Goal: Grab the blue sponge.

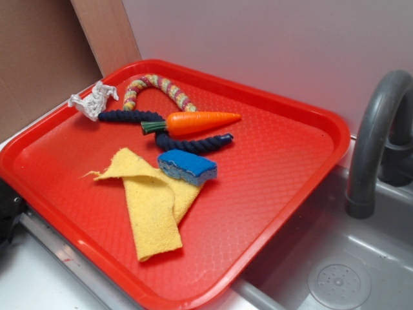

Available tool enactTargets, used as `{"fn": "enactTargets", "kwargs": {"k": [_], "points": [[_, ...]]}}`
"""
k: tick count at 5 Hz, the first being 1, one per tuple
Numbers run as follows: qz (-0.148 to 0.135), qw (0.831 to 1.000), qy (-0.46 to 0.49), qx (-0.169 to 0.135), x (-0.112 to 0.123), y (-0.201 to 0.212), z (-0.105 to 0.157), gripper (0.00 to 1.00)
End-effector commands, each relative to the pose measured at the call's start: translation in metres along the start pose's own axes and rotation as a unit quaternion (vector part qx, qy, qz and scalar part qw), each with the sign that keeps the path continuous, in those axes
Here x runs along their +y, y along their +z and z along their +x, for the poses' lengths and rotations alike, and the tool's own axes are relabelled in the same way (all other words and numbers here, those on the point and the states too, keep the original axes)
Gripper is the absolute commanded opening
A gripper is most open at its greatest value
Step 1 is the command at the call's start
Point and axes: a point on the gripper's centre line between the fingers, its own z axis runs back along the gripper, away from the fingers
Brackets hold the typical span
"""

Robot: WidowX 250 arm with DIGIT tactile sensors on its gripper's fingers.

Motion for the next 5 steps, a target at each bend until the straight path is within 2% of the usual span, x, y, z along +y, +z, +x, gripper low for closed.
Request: {"fn": "enactTargets", "kwargs": {"k": [1,2,3,4,5], "points": [[0.000,0.969,-0.243,-0.044,-0.033,-0.025,0.034,1.00],[-0.018,0.931,-0.362,-0.041,-0.053,-0.039,0.040,1.00],[-0.062,0.880,-0.469,-0.047,-0.065,-0.059,0.053,1.00],[-0.090,0.868,-0.486,-0.042,-0.079,-0.093,0.075,1.00],[-0.105,0.860,-0.498,-0.035,-0.097,-0.111,0.089,1.00]]}}
